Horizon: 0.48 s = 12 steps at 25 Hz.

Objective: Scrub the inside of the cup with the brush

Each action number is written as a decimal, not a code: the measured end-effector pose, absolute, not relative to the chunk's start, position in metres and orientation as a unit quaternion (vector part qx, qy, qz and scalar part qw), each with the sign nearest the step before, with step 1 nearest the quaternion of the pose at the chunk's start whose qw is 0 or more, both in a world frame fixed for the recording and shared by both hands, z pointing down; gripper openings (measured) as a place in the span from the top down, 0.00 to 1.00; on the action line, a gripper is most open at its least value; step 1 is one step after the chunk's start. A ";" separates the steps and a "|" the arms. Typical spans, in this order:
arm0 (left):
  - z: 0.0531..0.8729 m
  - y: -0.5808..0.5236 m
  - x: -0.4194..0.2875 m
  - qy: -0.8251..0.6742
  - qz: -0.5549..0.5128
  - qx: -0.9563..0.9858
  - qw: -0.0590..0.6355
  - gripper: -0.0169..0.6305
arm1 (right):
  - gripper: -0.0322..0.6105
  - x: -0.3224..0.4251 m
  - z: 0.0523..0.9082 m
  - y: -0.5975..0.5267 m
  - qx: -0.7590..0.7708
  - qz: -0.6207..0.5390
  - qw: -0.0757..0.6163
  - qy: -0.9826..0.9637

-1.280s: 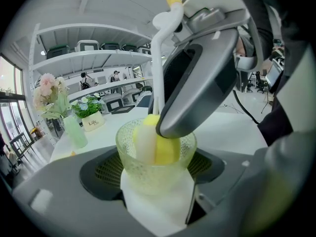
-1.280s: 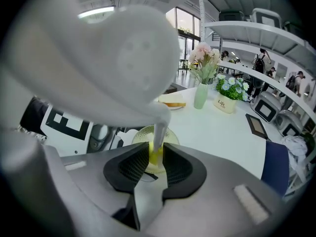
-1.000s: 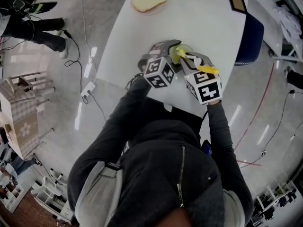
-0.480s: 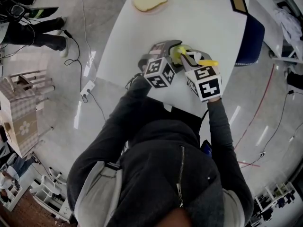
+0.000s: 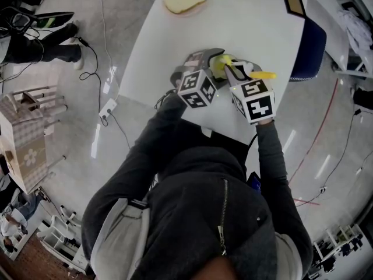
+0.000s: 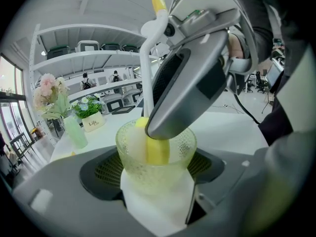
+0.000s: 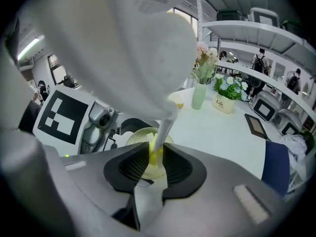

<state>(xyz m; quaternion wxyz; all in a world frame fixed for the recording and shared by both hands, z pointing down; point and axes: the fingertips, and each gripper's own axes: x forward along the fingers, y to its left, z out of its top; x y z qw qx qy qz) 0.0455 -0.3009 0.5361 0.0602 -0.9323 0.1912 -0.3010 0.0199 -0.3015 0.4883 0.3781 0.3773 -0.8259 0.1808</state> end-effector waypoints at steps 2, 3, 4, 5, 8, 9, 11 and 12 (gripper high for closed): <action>0.537 -0.300 0.046 0.190 -0.301 -0.932 0.061 0.38 | 0.81 0.020 0.489 -0.299 0.376 0.179 0.380 -0.826; 0.537 -0.299 0.046 0.189 -0.301 -0.933 0.061 0.38 | 0.81 0.021 0.489 -0.298 0.375 0.178 0.382 -0.825; 0.537 -0.299 0.046 0.188 -0.301 -0.933 0.061 0.38 | 0.81 0.021 0.488 -0.297 0.375 0.178 0.383 -0.825; 0.537 -0.299 0.046 0.188 -0.301 -0.933 0.061 0.38 | 0.81 0.021 0.488 -0.296 0.374 0.178 0.385 -0.825; 0.536 -0.298 0.046 0.186 -0.301 -0.933 0.061 0.38 | 0.81 0.020 0.488 -0.289 0.367 0.182 0.393 -0.823; 0.536 -0.298 0.046 0.186 -0.301 -0.933 0.062 0.38 | 0.81 0.020 0.488 -0.287 0.366 0.182 0.394 -0.823; 0.536 -0.299 0.046 0.186 -0.301 -0.933 0.061 0.38 | 0.81 0.019 0.489 -0.288 0.366 0.182 0.395 -0.823; 0.536 -0.300 0.046 0.186 -0.300 -0.934 0.060 0.38 | 0.81 0.019 0.490 -0.288 0.367 0.183 0.393 -0.823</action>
